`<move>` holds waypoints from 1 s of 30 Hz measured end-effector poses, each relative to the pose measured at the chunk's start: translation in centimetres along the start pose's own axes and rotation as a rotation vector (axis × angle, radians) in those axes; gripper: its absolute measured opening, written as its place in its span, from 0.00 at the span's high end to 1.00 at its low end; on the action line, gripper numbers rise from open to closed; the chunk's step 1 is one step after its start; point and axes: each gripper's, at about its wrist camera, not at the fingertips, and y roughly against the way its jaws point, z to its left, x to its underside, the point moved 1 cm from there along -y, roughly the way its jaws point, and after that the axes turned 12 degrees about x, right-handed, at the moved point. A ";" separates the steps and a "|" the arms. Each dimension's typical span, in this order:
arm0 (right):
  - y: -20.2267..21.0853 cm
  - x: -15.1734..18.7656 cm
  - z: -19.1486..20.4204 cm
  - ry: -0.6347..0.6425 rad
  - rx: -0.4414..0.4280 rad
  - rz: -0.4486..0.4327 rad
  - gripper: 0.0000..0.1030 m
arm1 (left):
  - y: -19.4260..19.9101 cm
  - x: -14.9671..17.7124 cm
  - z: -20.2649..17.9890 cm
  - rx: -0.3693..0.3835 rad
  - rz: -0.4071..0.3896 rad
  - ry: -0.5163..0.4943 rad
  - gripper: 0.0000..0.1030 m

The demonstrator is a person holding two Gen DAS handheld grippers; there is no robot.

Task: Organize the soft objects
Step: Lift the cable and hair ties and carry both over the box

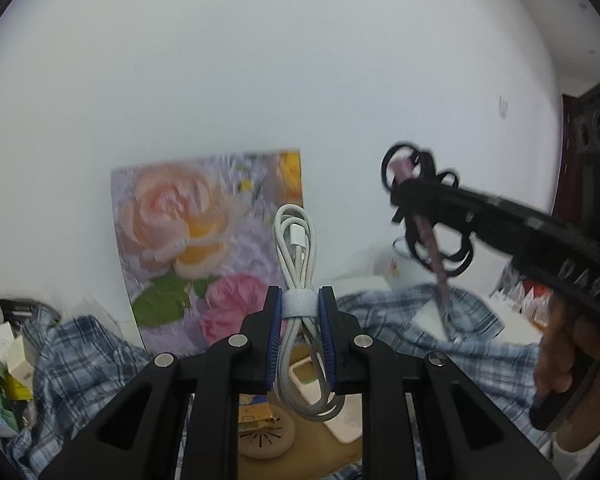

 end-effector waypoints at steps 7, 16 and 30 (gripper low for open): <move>-3.3 3.0 -1.8 -0.042 0.005 0.067 0.91 | -5.5 2.7 2.2 0.046 0.069 0.080 0.81; -7.1 5.8 -2.8 -0.066 0.035 0.171 0.91 | -9.2 5.5 2.9 0.039 0.165 0.092 0.81; -12.0 11.2 -4.7 -0.114 0.068 0.373 0.91 | -12.0 8.3 3.5 0.038 0.279 0.122 0.81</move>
